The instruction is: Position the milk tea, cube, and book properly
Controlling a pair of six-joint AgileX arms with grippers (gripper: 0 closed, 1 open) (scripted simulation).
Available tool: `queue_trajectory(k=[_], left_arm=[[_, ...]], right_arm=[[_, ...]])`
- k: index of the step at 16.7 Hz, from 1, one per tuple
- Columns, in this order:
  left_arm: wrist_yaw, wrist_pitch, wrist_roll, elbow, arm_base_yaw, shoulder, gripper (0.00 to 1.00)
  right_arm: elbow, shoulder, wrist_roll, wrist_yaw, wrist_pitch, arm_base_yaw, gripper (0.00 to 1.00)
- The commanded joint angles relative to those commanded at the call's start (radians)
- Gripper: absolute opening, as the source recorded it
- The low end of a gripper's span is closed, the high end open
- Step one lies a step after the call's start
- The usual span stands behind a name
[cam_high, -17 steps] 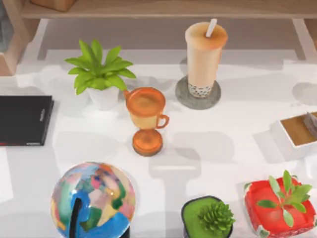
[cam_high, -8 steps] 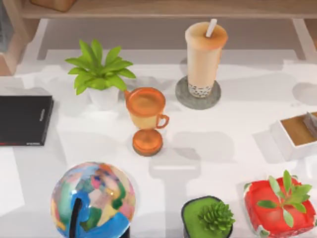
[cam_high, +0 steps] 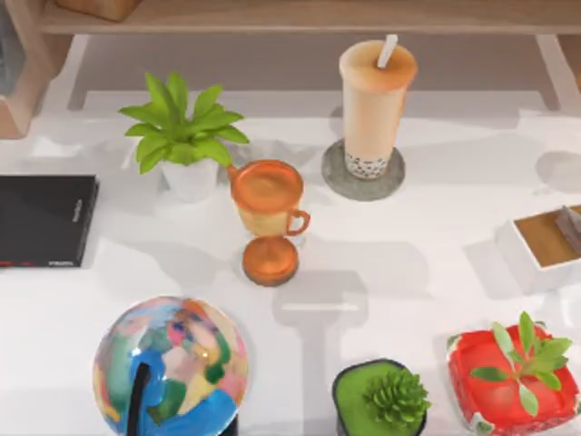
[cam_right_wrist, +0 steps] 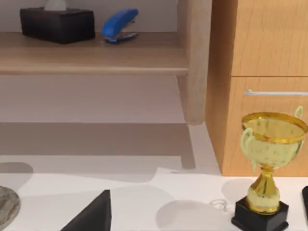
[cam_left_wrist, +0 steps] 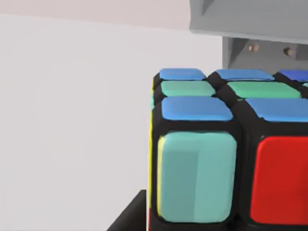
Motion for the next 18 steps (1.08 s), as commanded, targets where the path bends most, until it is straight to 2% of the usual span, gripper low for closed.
queue_trajectory(k=[5,10,14,18], left_arm=[[-0.198,0.273,-0.136,-0.146,-0.213,-0.311,0.00],[-0.365,0.666,-0.245,-0.469,-0.495,-0.550,0.00],[-0.448,1.022,-0.295,-0.778,-0.735,-0.650,0.00],[-0.486,1.376,-0.309,-1.049,-0.932,-0.684,0.00]], right_arm=[[0.000,0.000,0.000,0.000,0.000,0.000,1.00],[0.000,0.000,0.000,0.000,0.000,0.000,1.00],[0.000,0.000,0.000,0.000,0.000,0.000,1.00],[0.000,0.000,0.000,0.000,0.000,0.000,1.00]])
